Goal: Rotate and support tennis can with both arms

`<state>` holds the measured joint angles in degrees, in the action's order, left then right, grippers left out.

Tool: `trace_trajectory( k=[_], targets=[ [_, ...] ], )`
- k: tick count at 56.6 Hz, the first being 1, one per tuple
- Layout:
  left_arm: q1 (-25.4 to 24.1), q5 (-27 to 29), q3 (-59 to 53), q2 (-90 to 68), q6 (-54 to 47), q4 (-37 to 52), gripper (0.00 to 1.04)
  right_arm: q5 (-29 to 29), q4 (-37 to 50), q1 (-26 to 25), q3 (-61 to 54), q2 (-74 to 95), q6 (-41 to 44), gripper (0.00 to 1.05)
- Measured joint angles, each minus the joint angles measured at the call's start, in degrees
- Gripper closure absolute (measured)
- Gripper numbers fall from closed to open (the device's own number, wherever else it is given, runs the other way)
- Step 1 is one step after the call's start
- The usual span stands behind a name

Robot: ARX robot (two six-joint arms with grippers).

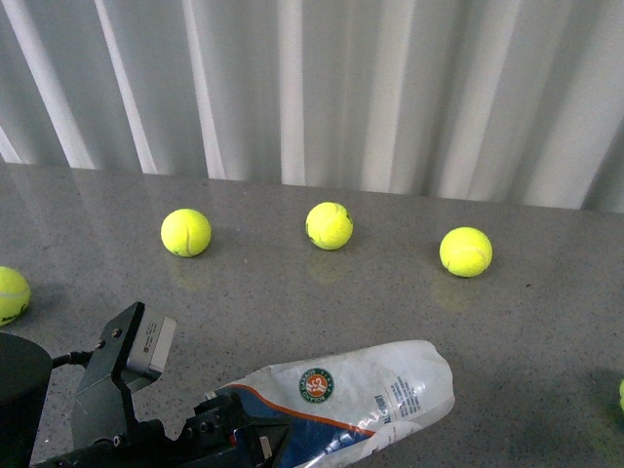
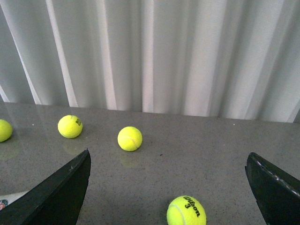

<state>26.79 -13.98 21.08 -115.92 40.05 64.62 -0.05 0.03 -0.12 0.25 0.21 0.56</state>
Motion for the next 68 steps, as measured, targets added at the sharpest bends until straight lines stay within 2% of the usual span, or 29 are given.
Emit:
trace_trajectory(
  k=[8, 16, 25, 35, 45, 49, 53, 59, 63, 68],
  targets=[
    [-0.04, 0.63, 0.0, 0.04, -0.55, -0.68, 0.8, 0.02, 0.0, 0.0, 0.0, 0.0, 0.0, 0.07],
    [0.02, 0.63, 0.0, 1.68, -1.03, -2.69, 1.0, 0.02, 0.0, 0.0, 0.0, 0.0, 0.0, 0.07],
    [-0.2, -0.2, 0.9, 8.81, -4.22, -9.62, 1.01, 0.0, 0.0, 0.0, 0.0, 0.0, 0.0, 0.07],
    [-1.53, -4.42, 5.86, 23.32, -15.23, -28.35, 1.01, 0.02, 0.0, 0.0, 0.0, 0.0, 0.0, 0.07],
    [-2.01, -8.11, 19.34, 36.48, -36.79, -54.29, 1.01, 0.02, 0.0, 0.0, 0.0, 0.0, 0.0, 0.07],
    [-1.18, -5.25, 25.33, 38.4, -47.65, -64.87, 1.01, 0.02, 0.0, 0.0, 0.0, 0.0, 0.0, 0.07],
    [-0.28, 0.7, 30.47, 38.25, -65.83, -75.73, 1.01, 0.0, 0.0, 0.0, 0.0, 0.0, 0.0, 0.07],
    [0.11, 3.91, 33.24, 36.5, -81.79, -83.01, 1.01, 0.02, 0.0, 0.0, 0.0, 0.0, 0.0, 0.07],
    [0.24, 7.19, 34.67, 34.64, -95.95, -86.82, 1.01, 0.0, 0.0, 0.0, 0.0, 0.0, 0.0, 0.07],
    [0.26, 9.44, 35.85, 32.65, -106.16, -87.6, 1.01, 0.02, 0.0, 0.0, 0.0, 0.0, 0.0, 0.07]
  ],
)
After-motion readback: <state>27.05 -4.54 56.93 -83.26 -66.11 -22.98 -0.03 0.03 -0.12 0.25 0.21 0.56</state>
